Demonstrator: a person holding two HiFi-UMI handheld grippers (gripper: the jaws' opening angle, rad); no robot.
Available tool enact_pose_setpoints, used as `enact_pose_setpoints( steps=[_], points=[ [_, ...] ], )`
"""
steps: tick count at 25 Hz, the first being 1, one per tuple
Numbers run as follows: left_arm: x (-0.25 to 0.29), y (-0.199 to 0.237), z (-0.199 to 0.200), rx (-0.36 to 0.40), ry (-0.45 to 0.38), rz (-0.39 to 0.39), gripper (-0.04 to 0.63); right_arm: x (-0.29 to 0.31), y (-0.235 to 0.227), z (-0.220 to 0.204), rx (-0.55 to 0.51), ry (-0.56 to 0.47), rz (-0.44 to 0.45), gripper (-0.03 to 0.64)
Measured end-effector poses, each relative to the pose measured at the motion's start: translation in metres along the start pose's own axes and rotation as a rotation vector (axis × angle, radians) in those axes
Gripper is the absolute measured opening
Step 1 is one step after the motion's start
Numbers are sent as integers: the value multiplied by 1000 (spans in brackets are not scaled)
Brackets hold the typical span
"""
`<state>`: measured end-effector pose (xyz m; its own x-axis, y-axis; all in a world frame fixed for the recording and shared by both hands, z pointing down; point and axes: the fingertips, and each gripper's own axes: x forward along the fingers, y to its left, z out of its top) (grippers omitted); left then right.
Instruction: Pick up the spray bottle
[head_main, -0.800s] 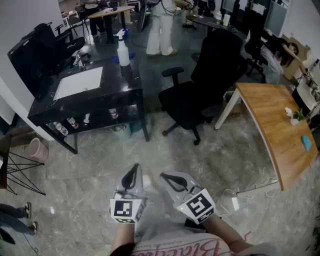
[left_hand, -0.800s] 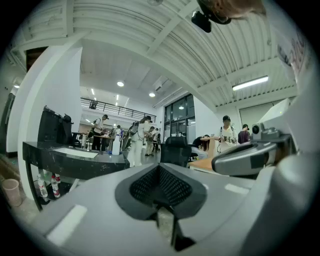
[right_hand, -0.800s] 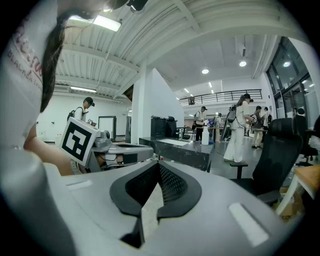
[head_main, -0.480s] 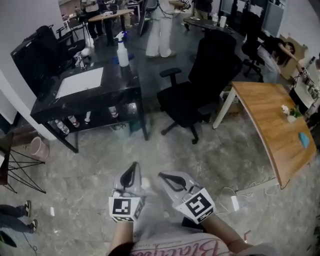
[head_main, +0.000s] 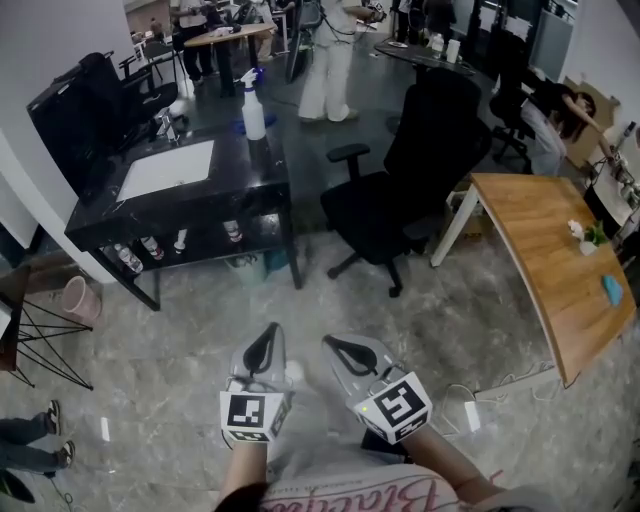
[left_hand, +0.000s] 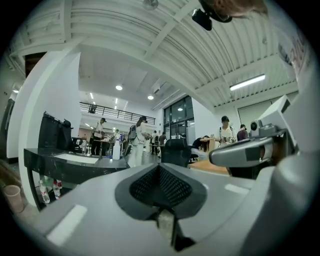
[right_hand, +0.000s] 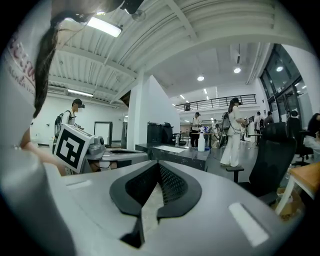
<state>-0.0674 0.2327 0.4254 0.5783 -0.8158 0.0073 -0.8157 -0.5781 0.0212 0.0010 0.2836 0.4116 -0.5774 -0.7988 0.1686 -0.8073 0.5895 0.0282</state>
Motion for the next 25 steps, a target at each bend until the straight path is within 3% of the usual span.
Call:
enact_pose_setpoints(
  steps=[14,25],
  points=[
    [100,72,18,15,-14,3,-2,100,-60,31,-34,12,47,2],
    [190,130,32,9,-27,-44,-2,181,-124,53,-28,5,-8,2]
  ],
)
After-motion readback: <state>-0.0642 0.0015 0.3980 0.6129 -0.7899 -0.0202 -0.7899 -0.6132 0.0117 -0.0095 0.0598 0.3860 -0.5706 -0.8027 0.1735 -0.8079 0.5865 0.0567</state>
